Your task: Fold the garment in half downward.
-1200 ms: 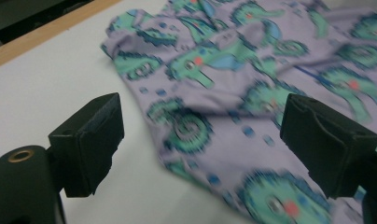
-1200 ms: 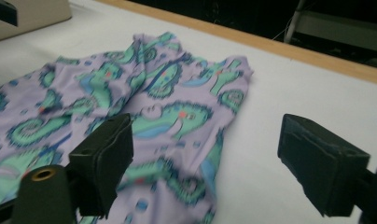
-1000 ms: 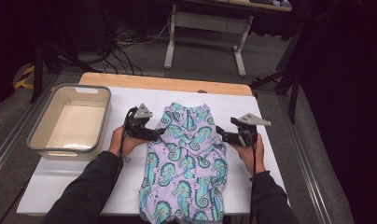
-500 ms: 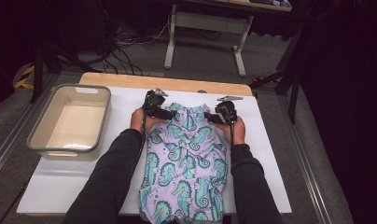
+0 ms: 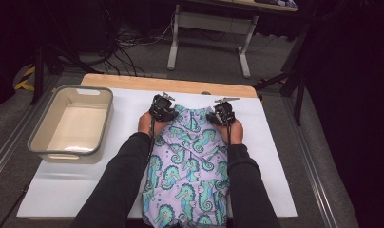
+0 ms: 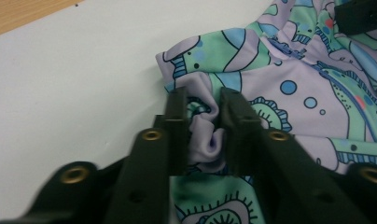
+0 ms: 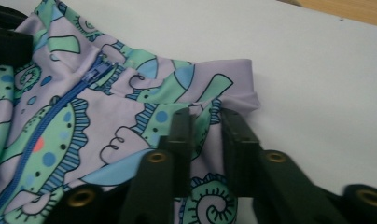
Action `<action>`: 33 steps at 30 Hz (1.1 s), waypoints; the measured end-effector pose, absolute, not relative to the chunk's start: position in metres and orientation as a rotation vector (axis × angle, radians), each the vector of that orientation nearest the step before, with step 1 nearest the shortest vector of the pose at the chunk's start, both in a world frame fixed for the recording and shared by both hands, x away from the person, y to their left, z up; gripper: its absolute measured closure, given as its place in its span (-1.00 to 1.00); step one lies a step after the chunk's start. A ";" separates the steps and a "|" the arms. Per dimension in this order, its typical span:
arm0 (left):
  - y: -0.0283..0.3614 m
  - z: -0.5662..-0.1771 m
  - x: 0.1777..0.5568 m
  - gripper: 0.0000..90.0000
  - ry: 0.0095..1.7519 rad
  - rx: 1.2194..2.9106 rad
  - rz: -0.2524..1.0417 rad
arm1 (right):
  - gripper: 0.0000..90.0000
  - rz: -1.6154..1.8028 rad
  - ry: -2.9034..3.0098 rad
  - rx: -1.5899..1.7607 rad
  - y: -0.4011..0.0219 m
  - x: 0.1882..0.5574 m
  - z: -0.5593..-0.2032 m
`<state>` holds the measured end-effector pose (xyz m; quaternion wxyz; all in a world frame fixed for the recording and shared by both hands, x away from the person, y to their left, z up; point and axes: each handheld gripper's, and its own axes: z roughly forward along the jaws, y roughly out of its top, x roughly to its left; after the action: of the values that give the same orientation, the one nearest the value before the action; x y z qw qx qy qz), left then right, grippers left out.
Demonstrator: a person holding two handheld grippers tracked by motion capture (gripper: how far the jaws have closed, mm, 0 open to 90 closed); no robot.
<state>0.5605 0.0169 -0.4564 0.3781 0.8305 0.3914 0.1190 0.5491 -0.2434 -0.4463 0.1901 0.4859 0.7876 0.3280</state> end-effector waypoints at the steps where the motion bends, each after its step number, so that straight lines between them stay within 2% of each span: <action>1: 0.017 -0.455 0.560 0.77 0.993 2.132 0.326 | 0.82 0.917 2.219 1.359 -0.242 0.548 -0.446; 8: 0.013 -0.437 0.550 0.86 0.953 2.120 0.524 | 0.90 0.901 2.182 1.302 -0.236 0.540 -0.435; 17: 0.012 -0.408 0.551 0.88 0.906 2.114 0.700 | 0.94 0.901 2.035 1.194 -0.235 0.532 -0.410; 25: 0.013 -0.404 0.540 0.88 0.881 2.073 0.674 | 0.94 0.945 1.980 1.168 -0.233 0.525 -0.400; 33: 0.019 -0.403 0.505 0.88 0.790 2.038 0.671 | 0.94 1.005 1.993 1.063 -0.230 0.498 -0.388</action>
<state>0.5047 0.0186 -0.4029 0.4145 0.8111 0.3146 0.2672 0.4981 -0.2299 -0.3884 0.3285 0.4060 0.7614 0.3841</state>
